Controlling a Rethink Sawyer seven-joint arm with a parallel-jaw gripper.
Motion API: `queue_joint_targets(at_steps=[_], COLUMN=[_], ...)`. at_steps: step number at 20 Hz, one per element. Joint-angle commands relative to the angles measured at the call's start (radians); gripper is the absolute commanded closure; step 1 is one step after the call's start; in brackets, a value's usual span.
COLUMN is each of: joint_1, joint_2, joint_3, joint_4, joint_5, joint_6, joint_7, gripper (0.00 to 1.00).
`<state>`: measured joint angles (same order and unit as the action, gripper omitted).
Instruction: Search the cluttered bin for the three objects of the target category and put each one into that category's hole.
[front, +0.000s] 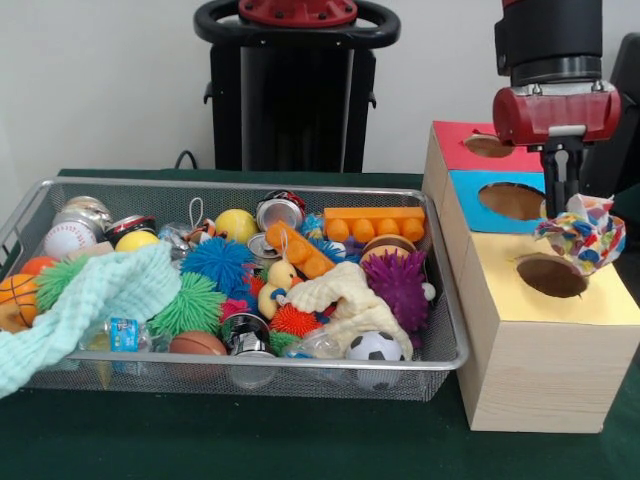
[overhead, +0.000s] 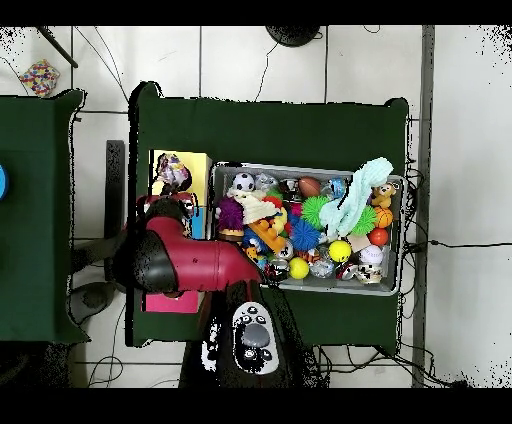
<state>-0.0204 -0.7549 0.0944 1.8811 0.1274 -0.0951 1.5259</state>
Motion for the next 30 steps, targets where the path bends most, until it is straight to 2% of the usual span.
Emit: queue_joint_targets(at_steps=[1, 4, 11, 13, 16, 19, 26, 30], joint_1=[-0.009, 0.000, -0.007, -0.016, -0.062, -0.043, -0.044, 0.014], joint_2=[0.008, 0.016, 0.047, 0.066, 0.082, 0.074, 0.046, 0.072], joint_3=[-0.022, -0.047, -0.066, -0.059, 0.025, -0.002, 0.012, -0.041], joint_4=[-0.041, -0.037, -0.067, -0.071, -0.046, -0.060, -0.031, -0.049], joint_5=[0.022, 0.018, -0.005, -0.009, -0.002, -0.008, 0.005, 0.042], joint_6=[0.106, 0.143, 0.140, 0.113, 0.030, 0.043, 0.048, 0.030], joint_7=[0.160, 0.148, 0.126, 0.131, 0.194, 0.171, 0.196, 0.216], gripper=[1.00, 1.00, 1.00, 1.00, 1.00, 1.00, 1.00, 1.00])
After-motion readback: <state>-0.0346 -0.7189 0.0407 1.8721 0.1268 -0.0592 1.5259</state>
